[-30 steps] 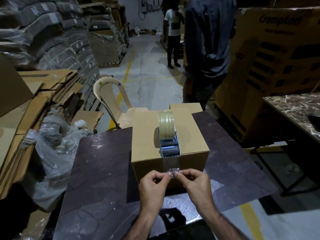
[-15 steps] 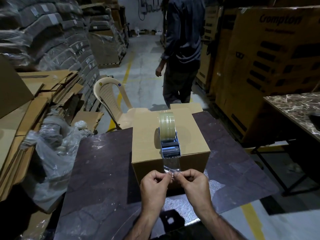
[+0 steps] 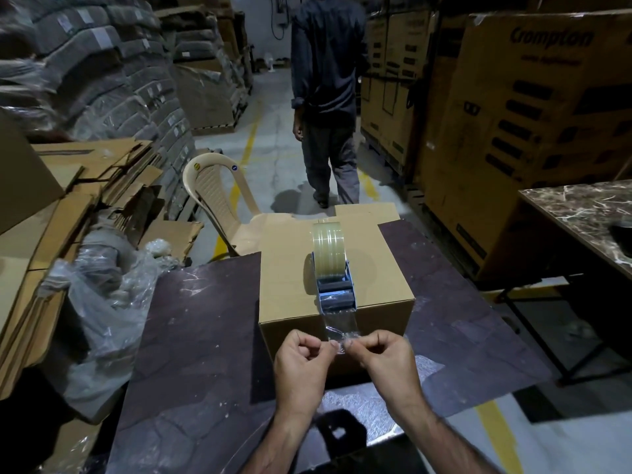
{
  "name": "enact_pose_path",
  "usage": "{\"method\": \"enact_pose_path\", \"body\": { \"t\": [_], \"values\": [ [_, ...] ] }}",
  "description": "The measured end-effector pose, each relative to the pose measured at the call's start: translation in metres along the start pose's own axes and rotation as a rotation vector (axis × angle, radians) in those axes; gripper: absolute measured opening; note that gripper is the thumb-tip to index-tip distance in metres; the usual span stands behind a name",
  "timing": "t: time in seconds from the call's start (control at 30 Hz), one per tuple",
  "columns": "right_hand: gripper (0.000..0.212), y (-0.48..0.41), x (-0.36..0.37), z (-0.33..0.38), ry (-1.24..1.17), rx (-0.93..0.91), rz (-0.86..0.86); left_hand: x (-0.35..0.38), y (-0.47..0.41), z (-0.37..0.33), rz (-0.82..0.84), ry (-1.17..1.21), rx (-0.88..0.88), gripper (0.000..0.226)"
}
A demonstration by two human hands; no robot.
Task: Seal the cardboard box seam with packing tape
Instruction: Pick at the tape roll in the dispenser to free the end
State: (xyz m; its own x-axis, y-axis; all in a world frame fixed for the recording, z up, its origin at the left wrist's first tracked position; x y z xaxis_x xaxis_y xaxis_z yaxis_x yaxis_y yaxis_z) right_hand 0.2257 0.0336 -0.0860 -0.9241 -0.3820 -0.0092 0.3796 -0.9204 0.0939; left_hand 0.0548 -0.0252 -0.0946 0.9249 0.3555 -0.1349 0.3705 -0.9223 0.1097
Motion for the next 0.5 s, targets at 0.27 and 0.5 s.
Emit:
{"method": "enact_pose_path", "body": {
  "t": [0.27, 0.5],
  "values": [
    [0.051, -0.0045, -0.0010, -0.0089, -0.133, 0.072, 0.046, 0.0018, 0.0017, -0.0068, 0.027, 0.004, 0.033, 0.025],
    [0.051, -0.0071, 0.0016, -0.0046, -0.127, 0.059, 0.065, 0.0043, 0.0001, -0.0054, 0.061, 0.006, 0.049, 0.025]
  ]
}}
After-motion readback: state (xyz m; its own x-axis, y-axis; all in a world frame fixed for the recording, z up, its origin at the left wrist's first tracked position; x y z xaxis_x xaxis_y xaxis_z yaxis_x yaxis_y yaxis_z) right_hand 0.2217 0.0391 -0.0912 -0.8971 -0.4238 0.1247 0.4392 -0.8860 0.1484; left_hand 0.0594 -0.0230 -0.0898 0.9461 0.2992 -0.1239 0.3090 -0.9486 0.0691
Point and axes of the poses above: each hand's wrist, its own y-axis away from the middle knuckle, its own x-axis out of the palm, z = x × y, the point moved 10 cm from there along -y, towards the middle knuckle, and after that the axes turned 15 degrees about z, right-handed, at the moved point
